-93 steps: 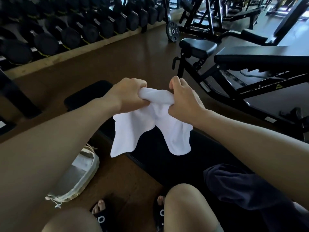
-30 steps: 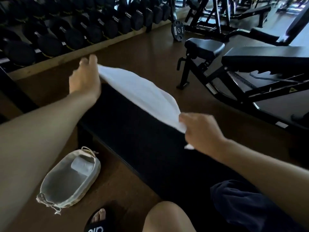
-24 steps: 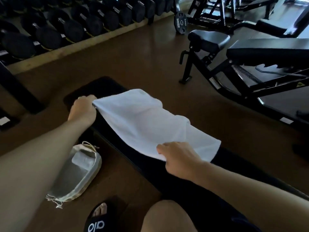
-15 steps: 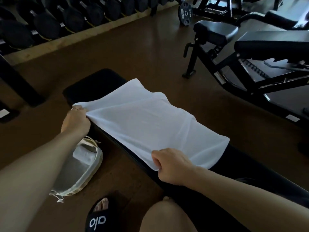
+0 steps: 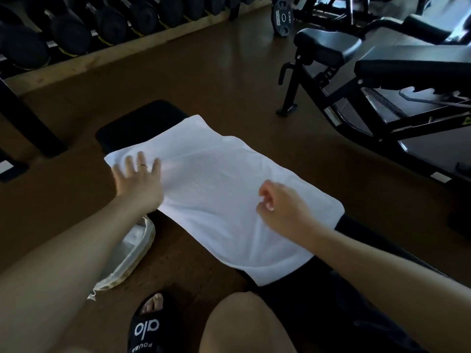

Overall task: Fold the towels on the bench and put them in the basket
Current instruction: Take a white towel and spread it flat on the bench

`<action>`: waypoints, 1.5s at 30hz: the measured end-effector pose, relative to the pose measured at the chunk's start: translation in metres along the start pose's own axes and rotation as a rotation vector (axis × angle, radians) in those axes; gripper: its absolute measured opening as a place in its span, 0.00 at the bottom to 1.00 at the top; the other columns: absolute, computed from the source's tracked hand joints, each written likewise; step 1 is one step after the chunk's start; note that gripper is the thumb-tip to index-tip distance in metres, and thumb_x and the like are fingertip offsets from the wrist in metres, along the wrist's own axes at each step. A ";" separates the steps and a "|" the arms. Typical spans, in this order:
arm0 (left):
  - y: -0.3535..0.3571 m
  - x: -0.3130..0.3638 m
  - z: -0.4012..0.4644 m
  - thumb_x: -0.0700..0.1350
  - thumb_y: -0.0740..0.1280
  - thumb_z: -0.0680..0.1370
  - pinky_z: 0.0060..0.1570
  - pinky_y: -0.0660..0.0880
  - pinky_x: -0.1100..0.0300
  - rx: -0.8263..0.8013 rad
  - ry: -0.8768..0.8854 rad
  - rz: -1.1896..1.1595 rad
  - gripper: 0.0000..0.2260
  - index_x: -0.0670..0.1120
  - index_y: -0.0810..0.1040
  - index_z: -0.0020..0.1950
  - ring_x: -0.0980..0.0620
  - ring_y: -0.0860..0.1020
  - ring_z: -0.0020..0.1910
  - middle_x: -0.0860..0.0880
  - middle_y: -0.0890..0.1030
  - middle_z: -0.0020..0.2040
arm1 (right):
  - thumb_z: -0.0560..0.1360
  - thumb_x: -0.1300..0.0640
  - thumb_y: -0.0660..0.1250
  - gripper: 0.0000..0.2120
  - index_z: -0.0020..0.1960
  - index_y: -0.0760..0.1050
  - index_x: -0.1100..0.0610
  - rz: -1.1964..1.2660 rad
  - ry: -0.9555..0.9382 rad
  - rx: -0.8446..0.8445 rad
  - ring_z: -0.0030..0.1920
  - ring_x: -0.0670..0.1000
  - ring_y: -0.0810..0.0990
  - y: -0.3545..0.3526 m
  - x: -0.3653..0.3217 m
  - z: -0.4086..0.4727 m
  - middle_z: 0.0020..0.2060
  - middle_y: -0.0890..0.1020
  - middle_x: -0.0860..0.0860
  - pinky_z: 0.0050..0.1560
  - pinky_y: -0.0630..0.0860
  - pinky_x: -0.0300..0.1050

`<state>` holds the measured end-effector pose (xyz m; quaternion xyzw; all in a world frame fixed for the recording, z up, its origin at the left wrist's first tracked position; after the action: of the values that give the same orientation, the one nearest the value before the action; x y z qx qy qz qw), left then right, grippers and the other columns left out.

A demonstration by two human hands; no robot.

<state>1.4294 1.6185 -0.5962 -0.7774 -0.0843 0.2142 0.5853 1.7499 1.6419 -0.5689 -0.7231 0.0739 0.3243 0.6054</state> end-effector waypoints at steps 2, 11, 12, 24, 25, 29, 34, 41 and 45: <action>-0.020 0.049 -0.026 0.47 0.62 0.78 0.76 0.55 0.41 0.068 0.176 -0.111 0.29 0.50 0.57 0.79 0.37 0.52 0.79 0.41 0.53 0.80 | 0.79 0.52 0.66 0.17 0.66 0.71 0.53 -0.128 0.120 0.040 0.58 0.55 0.76 -0.018 0.038 0.005 0.58 0.77 0.53 0.57 0.73 0.51; -0.032 0.231 -0.200 0.65 0.74 0.71 0.47 0.75 0.52 -0.244 0.991 -0.201 0.23 0.50 0.73 0.54 0.49 0.75 0.48 0.51 0.74 0.52 | 0.80 0.38 0.59 0.36 0.83 0.52 0.50 -0.125 0.566 -0.099 0.74 0.63 0.68 -0.035 0.140 -0.013 0.75 0.69 0.58 0.72 0.67 0.61; -0.026 0.237 -0.203 0.63 0.74 0.72 0.45 0.74 0.52 -0.203 0.992 -0.094 0.23 0.48 0.74 0.55 0.48 0.75 0.49 0.49 0.75 0.53 | 0.80 0.39 0.61 0.36 0.82 0.54 0.51 -0.075 0.586 -0.076 0.74 0.62 0.69 -0.037 0.143 -0.016 0.75 0.69 0.58 0.72 0.68 0.60; -0.018 0.203 -0.167 0.51 0.62 0.78 0.52 0.74 0.51 -0.529 0.701 -0.378 0.07 0.51 0.75 0.43 0.49 0.76 0.49 0.51 0.78 0.48 | 0.75 0.62 0.70 0.22 0.69 0.74 0.56 0.254 0.580 0.226 0.60 0.55 0.75 -0.085 0.140 -0.011 0.64 0.76 0.55 0.56 0.74 0.48; -0.017 0.200 -0.168 0.53 0.64 0.79 0.53 0.76 0.51 -0.486 0.718 -0.323 0.06 0.51 0.74 0.47 0.48 0.76 0.50 0.52 0.77 0.50 | 0.75 0.61 0.71 0.24 0.70 0.73 0.56 0.305 0.618 0.220 0.61 0.55 0.75 -0.083 0.143 -0.011 0.64 0.76 0.55 0.58 0.75 0.50; -0.017 0.207 -0.196 0.62 0.74 0.70 0.50 0.75 0.49 -0.448 0.818 -0.252 0.25 0.52 0.68 0.57 0.48 0.73 0.53 0.52 0.71 0.56 | 0.72 0.60 0.76 0.26 0.68 0.73 0.59 0.508 0.776 0.123 0.61 0.60 0.78 -0.059 0.152 -0.020 0.61 0.77 0.57 0.61 0.80 0.59; -0.008 0.230 -0.215 0.45 0.72 0.74 0.42 0.66 0.51 -0.130 1.013 0.168 0.23 0.46 0.66 0.64 0.45 0.69 0.59 0.45 0.69 0.62 | 0.74 0.66 0.72 0.20 0.66 0.76 0.61 0.521 0.783 0.182 0.57 0.61 0.79 -0.061 0.161 -0.022 0.59 0.77 0.60 0.53 0.84 0.56; -0.020 0.220 -0.208 0.53 0.56 0.84 0.55 0.71 0.51 -0.390 0.858 -0.016 0.09 0.50 0.71 0.50 0.42 0.75 0.61 0.44 0.75 0.62 | 0.75 0.67 0.70 0.25 0.72 0.71 0.60 0.424 0.772 0.203 0.58 0.60 0.78 -0.072 0.165 -0.026 0.62 0.75 0.59 0.50 0.84 0.55; -0.017 0.215 -0.212 0.58 0.53 0.84 0.55 0.72 0.51 -0.480 0.829 -0.008 0.17 0.53 0.79 0.54 0.45 0.73 0.59 0.47 0.75 0.62 | 0.76 0.67 0.68 0.26 0.72 0.70 0.59 0.308 0.741 0.215 0.57 0.58 0.77 -0.079 0.166 -0.028 0.64 0.74 0.58 0.51 0.83 0.53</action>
<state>1.7150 1.5206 -0.5836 -0.9102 0.1062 -0.1415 0.3746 1.9292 1.6833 -0.5946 -0.7040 0.4276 0.1194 0.5543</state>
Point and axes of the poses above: each hand's wrist, its own z-axis towards the middle knuckle, its own y-axis out of the palm, x = y × z, the point moved 9 cm from there along z, towards the middle knuckle
